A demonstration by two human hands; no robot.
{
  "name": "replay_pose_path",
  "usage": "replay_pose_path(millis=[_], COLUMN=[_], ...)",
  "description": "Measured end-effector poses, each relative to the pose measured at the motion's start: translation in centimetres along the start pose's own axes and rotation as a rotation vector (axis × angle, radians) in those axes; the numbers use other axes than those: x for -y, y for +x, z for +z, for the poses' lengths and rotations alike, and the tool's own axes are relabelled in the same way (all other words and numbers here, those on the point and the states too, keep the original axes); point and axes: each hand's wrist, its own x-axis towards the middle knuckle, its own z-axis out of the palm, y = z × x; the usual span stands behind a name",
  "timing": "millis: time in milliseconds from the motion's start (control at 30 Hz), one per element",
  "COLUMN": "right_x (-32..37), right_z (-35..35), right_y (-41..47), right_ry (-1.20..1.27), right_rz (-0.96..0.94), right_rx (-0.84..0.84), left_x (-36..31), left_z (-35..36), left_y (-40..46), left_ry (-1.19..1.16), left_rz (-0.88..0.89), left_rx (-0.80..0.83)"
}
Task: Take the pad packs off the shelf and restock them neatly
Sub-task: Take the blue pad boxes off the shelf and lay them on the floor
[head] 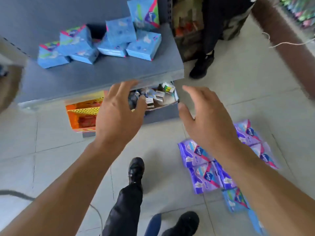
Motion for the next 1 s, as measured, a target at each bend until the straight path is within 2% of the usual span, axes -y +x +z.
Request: replay_pose_path(millis=[333,533,767,1000], right_x=[12.3,17.9,19.3,18.3], right_z=[15.6,25.3,29.8,30.9], right_y=[13.2,22.9,29.2,31.5], right_ry=[0.136,0.244,0.175,0.142], right_rz=[-0.054,0.063,0.093,0.154], right_rx=[0.195,0.216,0.171,0.110], left_x=[18.3,26.9,31.2,31.6], left_z=[-3.9,-4.2,-3.4,-1.5], left_y=[9.5,16.6,22.9,27.4], left_ry=[-0.052,-0.085,-0.135,-0.254], left_rz=[-0.261,-0.333,-0.352,-0.374], left_rx=[-0.104,-0.143,-0.130,-0.087])
